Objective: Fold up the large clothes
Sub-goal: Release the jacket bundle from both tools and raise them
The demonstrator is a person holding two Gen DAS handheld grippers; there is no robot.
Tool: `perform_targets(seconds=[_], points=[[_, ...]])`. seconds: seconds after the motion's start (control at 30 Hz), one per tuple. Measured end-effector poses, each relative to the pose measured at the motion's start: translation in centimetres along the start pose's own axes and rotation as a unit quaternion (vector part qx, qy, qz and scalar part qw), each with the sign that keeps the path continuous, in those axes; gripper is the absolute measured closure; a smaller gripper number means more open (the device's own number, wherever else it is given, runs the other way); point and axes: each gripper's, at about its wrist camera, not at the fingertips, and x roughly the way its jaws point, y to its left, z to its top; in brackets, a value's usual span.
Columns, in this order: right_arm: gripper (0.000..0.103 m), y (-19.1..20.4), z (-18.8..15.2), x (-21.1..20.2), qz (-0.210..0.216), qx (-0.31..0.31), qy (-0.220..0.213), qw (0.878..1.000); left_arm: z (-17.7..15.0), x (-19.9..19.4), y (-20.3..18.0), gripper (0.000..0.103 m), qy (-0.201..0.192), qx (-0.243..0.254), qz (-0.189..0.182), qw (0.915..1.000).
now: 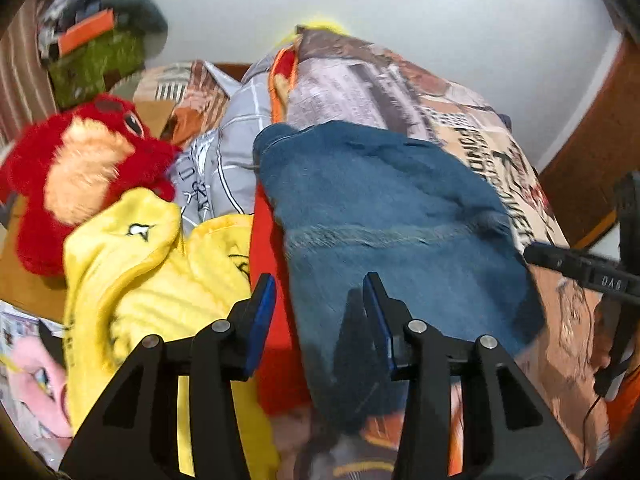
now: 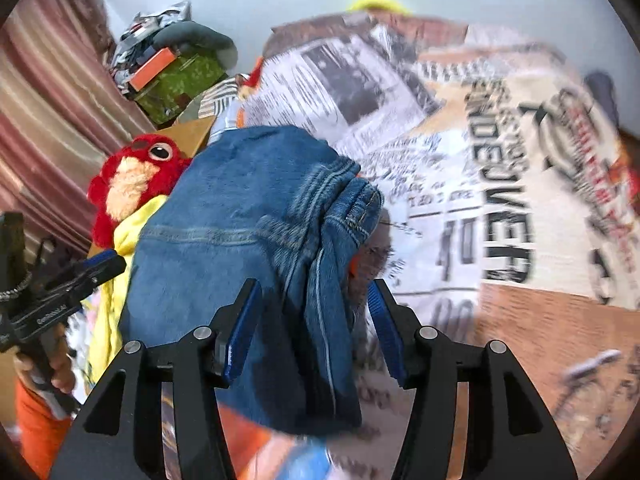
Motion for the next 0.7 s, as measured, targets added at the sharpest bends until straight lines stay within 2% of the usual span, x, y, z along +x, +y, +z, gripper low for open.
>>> perform_targets(seconds=[0.1,0.2,0.37,0.53,0.6,0.7], points=[[0.052,1.2,-0.7,-2.9,-0.002,-0.017,-0.022,1.000,-0.9,-3.5,-1.9,0.059,-0.020,0.015,-0.003,0.9997],[0.052,2.8,-1.9,-7.6,0.006,-0.033,-0.062,0.997,-1.5,-8.3,-4.0,0.059,-0.055,0.026,-0.009,0.9981],[0.052,6.0,-3.6,-15.5,0.021,-0.056,-0.140,0.988,-2.7,-17.4,-7.8,0.059,-0.138,0.049,0.001,0.9892],[0.052,9.5,-6.5,-23.8,0.034,-0.089,-0.239,0.966,-5.6,-26.8,-11.7,0.059,-0.236,0.079,0.013,0.9686],[0.052,10.6,-7.8,-26.0,0.034,-0.101,-0.269,0.957,-7.7,-30.6,-13.2,0.059,-0.281,0.081,0.017,0.9562],[0.052,12.4,-10.9,-29.6,0.021,-0.116,-0.329,0.937,-10.8,-34.4,-15.0,0.059,-0.332,0.082,0.032,0.9391]])
